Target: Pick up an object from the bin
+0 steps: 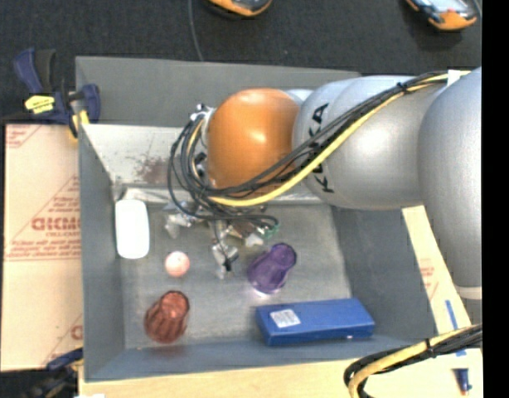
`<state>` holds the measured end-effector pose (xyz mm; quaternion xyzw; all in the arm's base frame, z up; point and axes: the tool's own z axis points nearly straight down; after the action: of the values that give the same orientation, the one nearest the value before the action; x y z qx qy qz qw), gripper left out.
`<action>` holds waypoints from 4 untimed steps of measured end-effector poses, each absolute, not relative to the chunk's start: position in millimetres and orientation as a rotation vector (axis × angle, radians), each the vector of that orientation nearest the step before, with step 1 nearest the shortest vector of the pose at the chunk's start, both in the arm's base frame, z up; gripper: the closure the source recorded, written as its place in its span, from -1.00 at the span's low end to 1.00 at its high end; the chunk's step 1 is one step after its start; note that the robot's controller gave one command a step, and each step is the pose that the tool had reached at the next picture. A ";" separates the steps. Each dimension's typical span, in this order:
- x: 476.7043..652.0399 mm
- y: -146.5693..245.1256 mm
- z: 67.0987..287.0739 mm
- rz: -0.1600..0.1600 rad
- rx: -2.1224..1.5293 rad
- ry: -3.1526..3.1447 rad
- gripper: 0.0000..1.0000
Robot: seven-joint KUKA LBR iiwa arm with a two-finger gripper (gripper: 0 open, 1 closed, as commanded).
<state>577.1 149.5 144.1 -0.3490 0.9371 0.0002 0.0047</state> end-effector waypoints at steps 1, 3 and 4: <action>586.2 157.8 87.1 -0.002 -1.507 2.746 -1.00; 590.3 158.0 71.8 -0.005 -1.746 2.591 1.00; 589.9 157.6 123.9 -0.003 -1.743 2.594 1.00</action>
Offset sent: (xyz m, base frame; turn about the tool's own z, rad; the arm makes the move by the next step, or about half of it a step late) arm 0.0115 0.0087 -0.0741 -0.4801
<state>589.9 157.6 123.9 -0.5576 0.8300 -0.0010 0.0080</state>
